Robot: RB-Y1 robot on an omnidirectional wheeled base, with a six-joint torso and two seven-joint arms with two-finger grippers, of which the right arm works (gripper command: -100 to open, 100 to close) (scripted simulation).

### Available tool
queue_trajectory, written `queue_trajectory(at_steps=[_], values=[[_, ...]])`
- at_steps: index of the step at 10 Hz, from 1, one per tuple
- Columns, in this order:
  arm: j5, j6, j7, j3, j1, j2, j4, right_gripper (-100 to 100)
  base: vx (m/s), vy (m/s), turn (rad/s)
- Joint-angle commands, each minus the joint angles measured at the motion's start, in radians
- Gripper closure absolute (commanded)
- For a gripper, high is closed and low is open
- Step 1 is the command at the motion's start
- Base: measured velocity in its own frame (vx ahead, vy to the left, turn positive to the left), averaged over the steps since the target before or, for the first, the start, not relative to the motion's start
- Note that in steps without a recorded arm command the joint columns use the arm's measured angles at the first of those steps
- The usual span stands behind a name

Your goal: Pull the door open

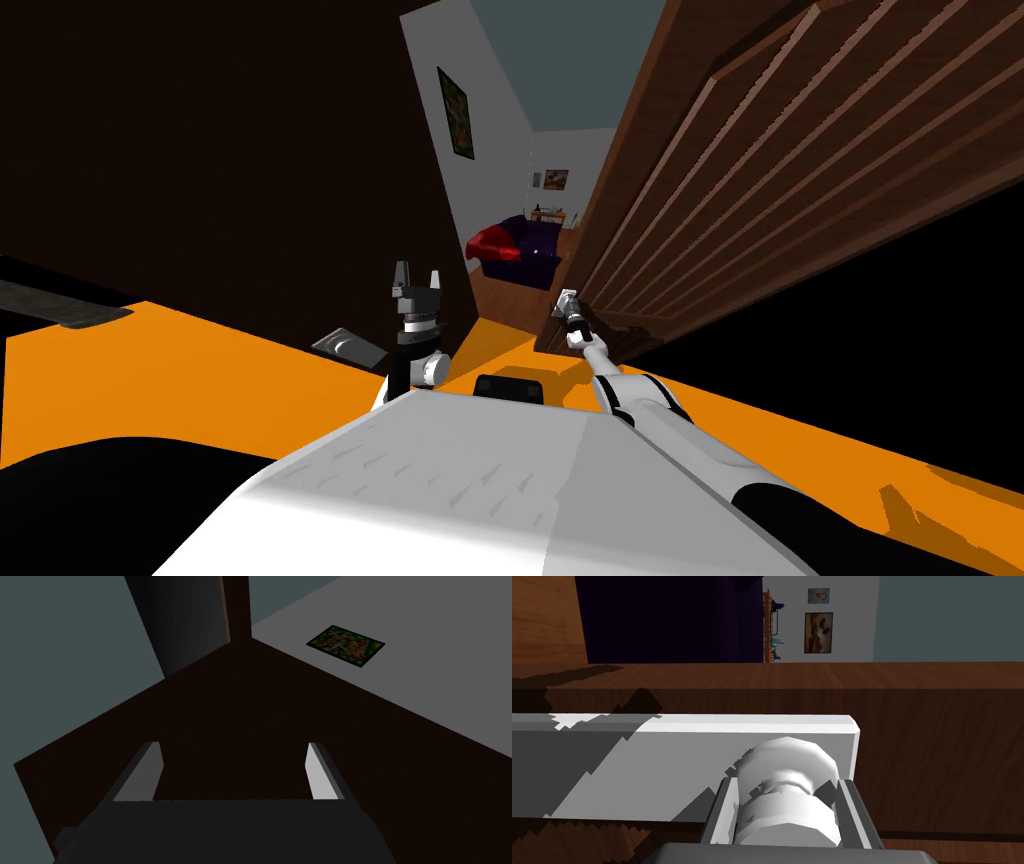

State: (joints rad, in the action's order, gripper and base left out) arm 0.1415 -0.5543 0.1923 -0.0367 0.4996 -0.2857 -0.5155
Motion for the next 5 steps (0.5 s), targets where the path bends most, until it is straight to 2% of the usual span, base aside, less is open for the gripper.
queue_trajectory(at_steps=[1, 3, 5], values=[[-0.006, -0.002, 0.013, -0.014, 0.000, -0.002, -0.003, 100, -0.185, -0.035, 0.069], [-0.015, -0.005, 0.032, -0.034, -0.001, -0.005, -0.008, 100, -0.229, -0.097, 0.080], [-0.025, -0.009, 0.055, -0.058, -0.002, -0.009, -0.013, 100, -0.178, -0.145, 0.115]])
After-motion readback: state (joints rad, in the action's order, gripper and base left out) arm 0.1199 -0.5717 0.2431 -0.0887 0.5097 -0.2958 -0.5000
